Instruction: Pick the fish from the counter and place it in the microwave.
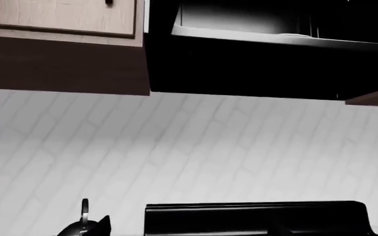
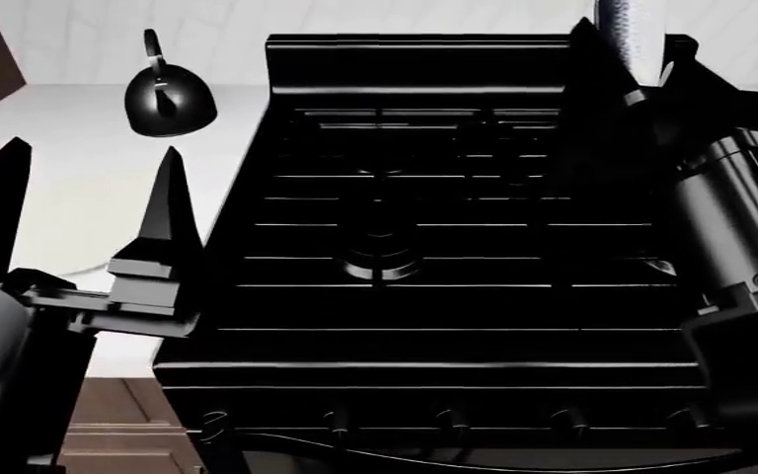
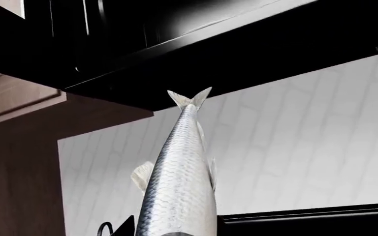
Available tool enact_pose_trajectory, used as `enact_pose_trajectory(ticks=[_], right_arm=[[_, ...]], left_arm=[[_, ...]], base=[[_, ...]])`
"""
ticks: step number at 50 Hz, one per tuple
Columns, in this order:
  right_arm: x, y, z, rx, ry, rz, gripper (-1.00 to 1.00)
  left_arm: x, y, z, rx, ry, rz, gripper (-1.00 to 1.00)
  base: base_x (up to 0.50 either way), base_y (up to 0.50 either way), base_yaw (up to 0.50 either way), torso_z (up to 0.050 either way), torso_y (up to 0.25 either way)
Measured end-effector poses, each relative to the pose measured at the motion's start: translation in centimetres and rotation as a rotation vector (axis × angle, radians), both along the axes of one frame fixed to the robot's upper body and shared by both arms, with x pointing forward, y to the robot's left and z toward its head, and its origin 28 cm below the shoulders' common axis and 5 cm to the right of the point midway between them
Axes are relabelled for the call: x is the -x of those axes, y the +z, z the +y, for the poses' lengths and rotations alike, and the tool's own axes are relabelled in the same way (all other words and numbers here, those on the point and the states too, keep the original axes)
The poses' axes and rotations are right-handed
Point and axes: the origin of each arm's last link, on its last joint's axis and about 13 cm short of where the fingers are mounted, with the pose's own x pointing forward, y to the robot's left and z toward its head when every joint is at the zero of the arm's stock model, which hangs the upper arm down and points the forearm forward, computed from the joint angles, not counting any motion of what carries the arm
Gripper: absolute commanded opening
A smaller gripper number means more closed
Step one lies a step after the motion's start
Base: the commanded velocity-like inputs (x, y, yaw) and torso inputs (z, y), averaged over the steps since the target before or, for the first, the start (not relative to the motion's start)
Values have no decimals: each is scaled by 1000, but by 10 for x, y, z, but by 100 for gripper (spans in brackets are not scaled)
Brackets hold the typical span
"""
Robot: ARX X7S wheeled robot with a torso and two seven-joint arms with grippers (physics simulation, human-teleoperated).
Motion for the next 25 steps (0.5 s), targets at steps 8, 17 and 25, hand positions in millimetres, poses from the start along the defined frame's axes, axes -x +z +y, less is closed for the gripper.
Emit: enact_pose_trajectory(ticks=[8, 17, 25], right_arm=[[2, 6, 1, 10, 2, -12, -100], [3, 9, 1, 16, 2, -22, -100], [4, 10, 1, 17, 1, -27, -100]], left_arm=[[-1, 9, 1, 0, 5, -17, 100], [-1, 16, 1, -3, 2, -36, 100], [0, 19, 0, -3, -1, -44, 100]], base=[[0, 0, 0, 39, 0], [0, 0, 0, 50, 0], [0, 0, 0, 50, 0]])
